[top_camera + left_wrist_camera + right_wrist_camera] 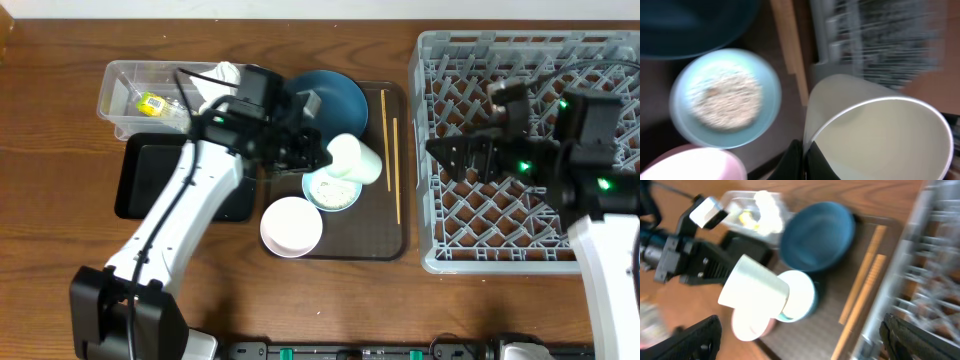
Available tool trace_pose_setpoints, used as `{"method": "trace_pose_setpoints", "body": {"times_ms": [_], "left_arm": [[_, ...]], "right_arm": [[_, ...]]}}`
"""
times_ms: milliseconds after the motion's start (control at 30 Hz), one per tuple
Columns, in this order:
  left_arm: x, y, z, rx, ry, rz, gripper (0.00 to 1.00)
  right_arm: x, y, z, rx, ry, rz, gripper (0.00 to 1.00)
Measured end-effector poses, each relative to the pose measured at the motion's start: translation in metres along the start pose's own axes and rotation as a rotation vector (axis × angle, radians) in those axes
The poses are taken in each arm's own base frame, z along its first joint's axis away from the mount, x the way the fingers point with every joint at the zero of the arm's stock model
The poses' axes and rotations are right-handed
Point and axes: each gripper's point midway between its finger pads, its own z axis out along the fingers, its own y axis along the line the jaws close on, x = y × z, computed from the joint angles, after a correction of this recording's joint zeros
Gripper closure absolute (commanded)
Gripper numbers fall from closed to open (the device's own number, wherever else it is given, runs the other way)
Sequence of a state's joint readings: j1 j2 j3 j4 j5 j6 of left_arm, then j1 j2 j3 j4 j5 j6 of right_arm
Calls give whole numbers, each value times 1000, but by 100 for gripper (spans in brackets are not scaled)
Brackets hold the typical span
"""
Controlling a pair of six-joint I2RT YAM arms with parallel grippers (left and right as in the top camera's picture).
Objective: Sort waste into correct bins and load items into the dishwasher rack
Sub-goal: 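Hand the white cup from left gripper to right gripper, then place the white cup upside down in the dish rack with right gripper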
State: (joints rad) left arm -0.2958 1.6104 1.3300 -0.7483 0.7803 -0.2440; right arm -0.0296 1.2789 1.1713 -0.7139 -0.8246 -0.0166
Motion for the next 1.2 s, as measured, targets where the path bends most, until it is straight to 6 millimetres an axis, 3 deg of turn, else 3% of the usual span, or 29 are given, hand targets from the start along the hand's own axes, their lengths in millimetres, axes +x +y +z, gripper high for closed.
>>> {"method": "trace_pose_setpoints", "body": {"times_ms": [200, 467, 700, 867, 1067, 1200], "left_arm": [[-4, -38, -25, 327, 14, 51, 94], [-7, -68, -53, 573, 6, 132, 94], [-4, -75, -58, 628, 18, 145, 94], [-2, -79, -61, 654, 24, 149, 94], [-4, -78, -64, 663, 17, 146, 94], [-4, -77, -65, 662, 14, 145, 94]], "right_arm": [[0, 27, 18, -288, 15, -60, 10], [8, 70, 23, -537, 19, -194, 14], [7, 101, 25, -660, -14, -338, 19], [10, 123, 33, -726, -19, -431, 33], [6, 125, 40, -739, -29, -454, 40], [3, 125, 40, -734, -32, -447, 53]]}}
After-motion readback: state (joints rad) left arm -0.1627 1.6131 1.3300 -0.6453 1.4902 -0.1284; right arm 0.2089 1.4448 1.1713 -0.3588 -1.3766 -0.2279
